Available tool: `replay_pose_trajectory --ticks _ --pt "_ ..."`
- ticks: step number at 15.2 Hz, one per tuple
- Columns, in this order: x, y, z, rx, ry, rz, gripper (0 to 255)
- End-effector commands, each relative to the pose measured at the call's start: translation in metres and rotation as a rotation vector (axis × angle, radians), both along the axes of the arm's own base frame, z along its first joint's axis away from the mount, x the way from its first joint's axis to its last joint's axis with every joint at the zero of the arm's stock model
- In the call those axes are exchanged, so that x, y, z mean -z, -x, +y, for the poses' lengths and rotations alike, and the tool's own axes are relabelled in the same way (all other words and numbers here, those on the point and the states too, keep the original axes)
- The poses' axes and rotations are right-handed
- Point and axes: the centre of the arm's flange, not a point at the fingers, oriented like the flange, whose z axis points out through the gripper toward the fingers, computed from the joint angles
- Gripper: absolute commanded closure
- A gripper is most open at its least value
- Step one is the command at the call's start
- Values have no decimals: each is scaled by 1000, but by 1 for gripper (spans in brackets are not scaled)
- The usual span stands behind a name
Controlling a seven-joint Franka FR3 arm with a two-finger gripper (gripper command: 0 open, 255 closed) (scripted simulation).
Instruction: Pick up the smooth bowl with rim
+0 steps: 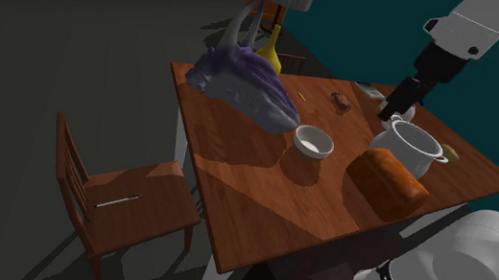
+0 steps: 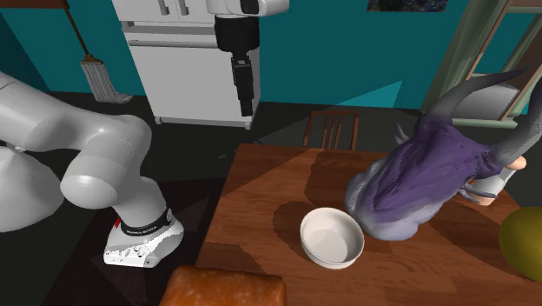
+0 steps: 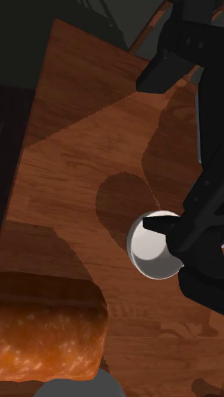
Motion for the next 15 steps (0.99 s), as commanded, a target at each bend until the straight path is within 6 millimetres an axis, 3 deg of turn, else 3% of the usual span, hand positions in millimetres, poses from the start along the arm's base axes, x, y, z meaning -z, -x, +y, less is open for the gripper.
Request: replay_pose_trajectory --ticks 1,15 --pt "0 0 0 0 0 0 0" --pt "156 -91 -15 -22 91 -34 0"
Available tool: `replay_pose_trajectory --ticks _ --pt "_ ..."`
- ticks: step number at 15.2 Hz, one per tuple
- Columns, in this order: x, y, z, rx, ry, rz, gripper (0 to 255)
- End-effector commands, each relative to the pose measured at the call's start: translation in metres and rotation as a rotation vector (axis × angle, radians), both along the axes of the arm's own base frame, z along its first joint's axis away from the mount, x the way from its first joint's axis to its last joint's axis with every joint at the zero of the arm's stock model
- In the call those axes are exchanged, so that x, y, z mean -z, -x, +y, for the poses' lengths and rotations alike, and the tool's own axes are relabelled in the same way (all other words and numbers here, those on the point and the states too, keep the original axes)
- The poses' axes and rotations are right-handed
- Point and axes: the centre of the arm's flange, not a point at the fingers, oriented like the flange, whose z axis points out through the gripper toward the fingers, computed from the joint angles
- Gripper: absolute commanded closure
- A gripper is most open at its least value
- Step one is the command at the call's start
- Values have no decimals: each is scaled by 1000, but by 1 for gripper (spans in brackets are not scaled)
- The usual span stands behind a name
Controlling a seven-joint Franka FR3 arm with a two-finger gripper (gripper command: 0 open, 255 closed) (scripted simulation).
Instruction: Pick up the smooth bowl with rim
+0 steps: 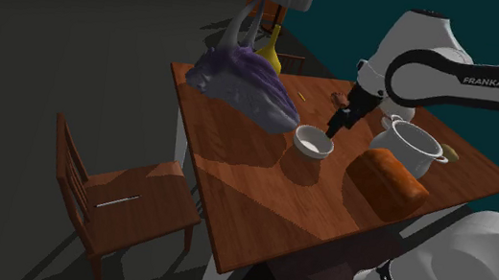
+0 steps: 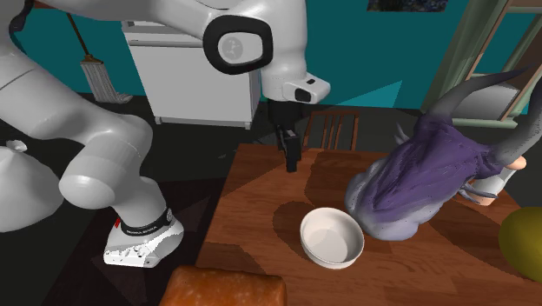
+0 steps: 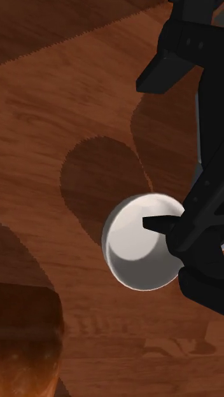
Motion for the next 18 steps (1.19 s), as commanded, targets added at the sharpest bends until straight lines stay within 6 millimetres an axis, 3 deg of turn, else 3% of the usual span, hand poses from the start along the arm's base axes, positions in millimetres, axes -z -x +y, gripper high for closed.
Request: replay_pose_trajectory --ticks 1,12,18 --pt "25 -13 -7 -4 13 -7 0" --pt "144 -89 -28 -22 84 -33 0" --pt "174 -91 -29 -22 86 -34 0"
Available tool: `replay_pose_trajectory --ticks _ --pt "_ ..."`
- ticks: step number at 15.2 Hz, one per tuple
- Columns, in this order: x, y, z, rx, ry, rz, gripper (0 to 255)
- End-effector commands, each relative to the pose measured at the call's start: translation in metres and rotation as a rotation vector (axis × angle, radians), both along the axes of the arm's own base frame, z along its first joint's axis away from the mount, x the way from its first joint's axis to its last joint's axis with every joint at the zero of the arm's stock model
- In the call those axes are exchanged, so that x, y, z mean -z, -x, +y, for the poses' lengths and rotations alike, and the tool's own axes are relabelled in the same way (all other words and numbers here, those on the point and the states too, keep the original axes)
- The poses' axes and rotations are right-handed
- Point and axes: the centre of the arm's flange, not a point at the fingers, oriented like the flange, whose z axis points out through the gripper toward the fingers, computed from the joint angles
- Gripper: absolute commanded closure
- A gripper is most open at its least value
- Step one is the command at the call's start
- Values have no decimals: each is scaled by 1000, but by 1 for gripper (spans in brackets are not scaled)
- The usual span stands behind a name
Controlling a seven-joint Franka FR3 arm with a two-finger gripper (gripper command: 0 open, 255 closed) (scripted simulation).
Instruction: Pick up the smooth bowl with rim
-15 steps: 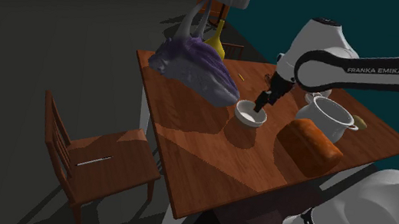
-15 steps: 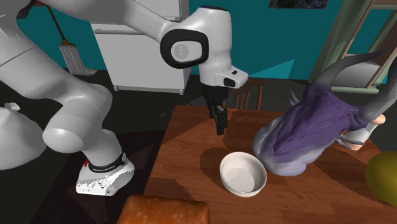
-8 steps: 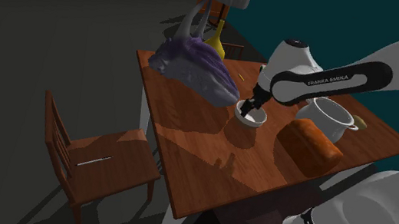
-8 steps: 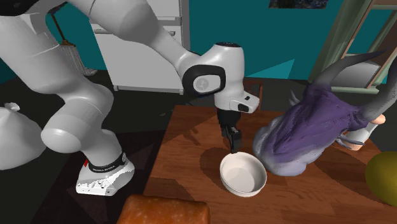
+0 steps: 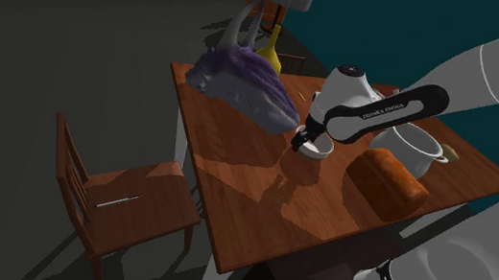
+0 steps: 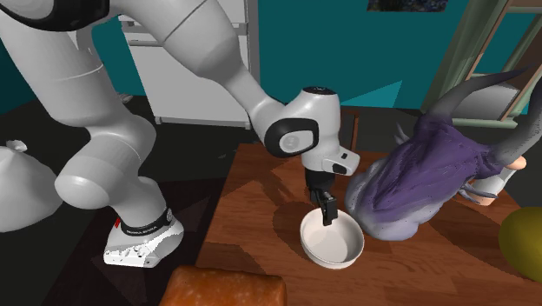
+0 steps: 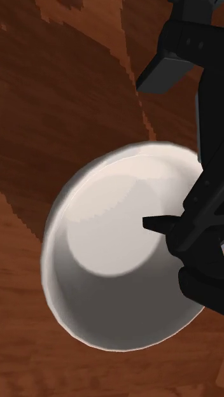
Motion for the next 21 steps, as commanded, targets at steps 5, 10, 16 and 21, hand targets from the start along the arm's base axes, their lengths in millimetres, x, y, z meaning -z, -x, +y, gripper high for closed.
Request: replay_pose_trajectory --ticks 5,10,16,21 --pt "19 -1 0 0 0 -1 255" --pt "18 -1 0 0 0 -1 255" --pt "9 -2 0 0 0 -1 255" --pt "-18 -2 0 0 0 -1 255"
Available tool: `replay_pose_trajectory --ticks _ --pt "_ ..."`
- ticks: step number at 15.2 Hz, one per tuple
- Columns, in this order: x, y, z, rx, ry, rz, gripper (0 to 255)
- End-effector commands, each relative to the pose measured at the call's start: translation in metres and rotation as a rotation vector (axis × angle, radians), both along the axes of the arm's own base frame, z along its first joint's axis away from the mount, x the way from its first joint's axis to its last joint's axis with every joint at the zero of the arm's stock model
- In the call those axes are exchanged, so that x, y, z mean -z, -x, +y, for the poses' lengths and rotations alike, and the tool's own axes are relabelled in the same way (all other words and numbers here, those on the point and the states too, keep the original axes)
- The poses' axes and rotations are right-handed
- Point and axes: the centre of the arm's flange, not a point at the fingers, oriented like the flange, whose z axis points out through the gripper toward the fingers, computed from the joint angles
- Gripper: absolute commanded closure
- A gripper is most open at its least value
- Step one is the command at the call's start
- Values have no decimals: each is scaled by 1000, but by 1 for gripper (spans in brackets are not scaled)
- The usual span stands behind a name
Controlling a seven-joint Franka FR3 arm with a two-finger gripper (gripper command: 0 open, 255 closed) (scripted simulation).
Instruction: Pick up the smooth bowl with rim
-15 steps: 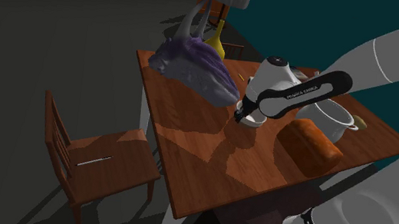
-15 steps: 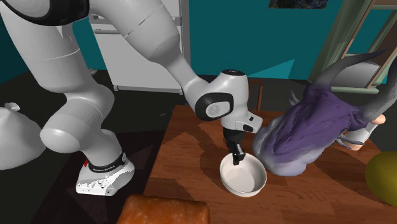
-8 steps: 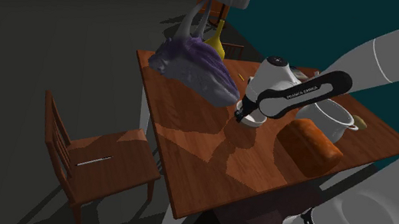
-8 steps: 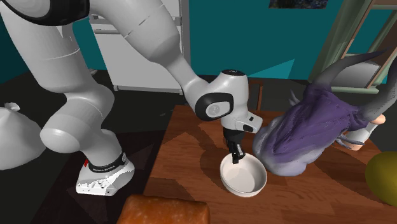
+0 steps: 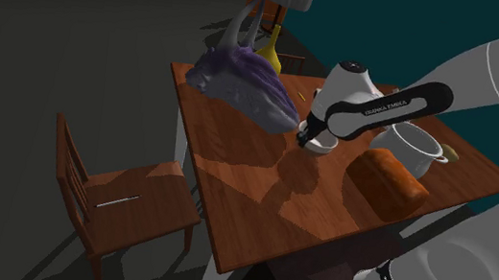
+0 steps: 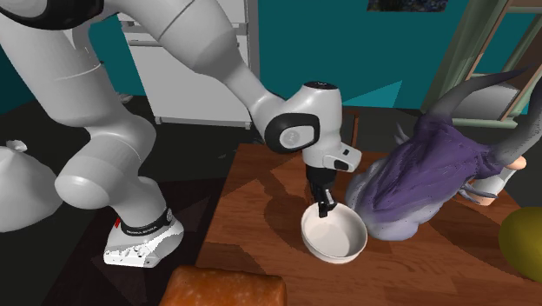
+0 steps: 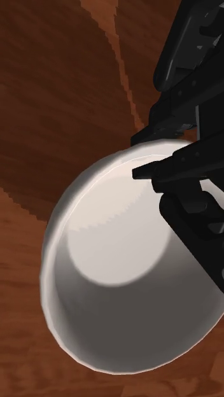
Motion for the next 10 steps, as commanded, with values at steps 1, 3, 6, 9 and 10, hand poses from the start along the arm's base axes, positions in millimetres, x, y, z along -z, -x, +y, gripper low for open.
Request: replay_pose_trajectory --ticks 1,3,6,9,10 --pt "-12 0 0 0 0 0 255" --pt "-23 0 0 0 0 0 255" --pt "-39 0 0 0 0 0 255" --pt "-50 0 0 0 0 0 255" --pt "-50 0 0 0 0 0 255"
